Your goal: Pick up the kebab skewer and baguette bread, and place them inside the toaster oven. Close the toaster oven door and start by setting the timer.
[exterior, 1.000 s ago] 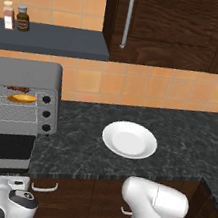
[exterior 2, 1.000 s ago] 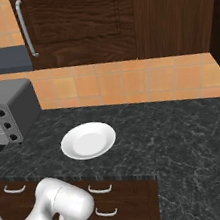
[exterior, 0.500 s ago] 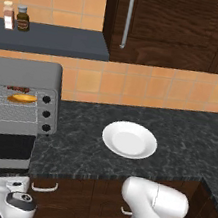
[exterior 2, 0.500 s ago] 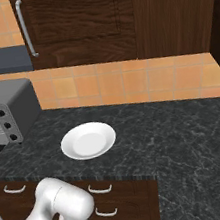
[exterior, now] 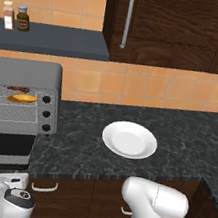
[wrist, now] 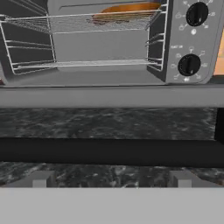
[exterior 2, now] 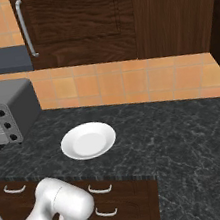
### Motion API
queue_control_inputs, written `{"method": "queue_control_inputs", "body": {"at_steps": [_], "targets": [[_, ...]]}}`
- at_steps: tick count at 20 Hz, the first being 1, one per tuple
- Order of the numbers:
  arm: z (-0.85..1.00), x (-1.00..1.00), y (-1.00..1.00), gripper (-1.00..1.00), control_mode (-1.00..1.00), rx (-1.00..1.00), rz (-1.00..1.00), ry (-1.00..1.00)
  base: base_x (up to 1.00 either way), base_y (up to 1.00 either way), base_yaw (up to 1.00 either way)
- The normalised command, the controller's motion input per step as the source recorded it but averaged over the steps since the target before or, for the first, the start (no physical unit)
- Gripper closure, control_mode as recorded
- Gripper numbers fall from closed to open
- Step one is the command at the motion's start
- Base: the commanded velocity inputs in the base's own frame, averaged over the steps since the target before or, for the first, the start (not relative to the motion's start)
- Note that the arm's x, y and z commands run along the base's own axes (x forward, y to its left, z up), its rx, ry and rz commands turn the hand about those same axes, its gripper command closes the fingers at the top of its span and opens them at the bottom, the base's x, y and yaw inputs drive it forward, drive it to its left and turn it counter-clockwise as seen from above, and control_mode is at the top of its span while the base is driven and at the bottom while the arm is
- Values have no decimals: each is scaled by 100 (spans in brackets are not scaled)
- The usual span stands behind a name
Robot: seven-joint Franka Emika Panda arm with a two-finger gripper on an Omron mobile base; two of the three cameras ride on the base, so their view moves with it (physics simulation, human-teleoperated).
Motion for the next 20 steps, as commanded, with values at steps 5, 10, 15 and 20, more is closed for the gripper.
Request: {"method": "queue_control_inputs", "body": {"at_steps": [5, 10, 15, 20], "targets": [[29, 19, 0, -100, -100, 0, 0, 0, 0, 0, 0], [32, 30, 0, -100, -100, 0, 0, 0, 0, 0, 0], [41, 30, 0, -100, -100, 0, 0, 0, 0, 0, 0], [45, 37, 0, -100, -100, 0, 0, 0, 0, 0, 0]]}}
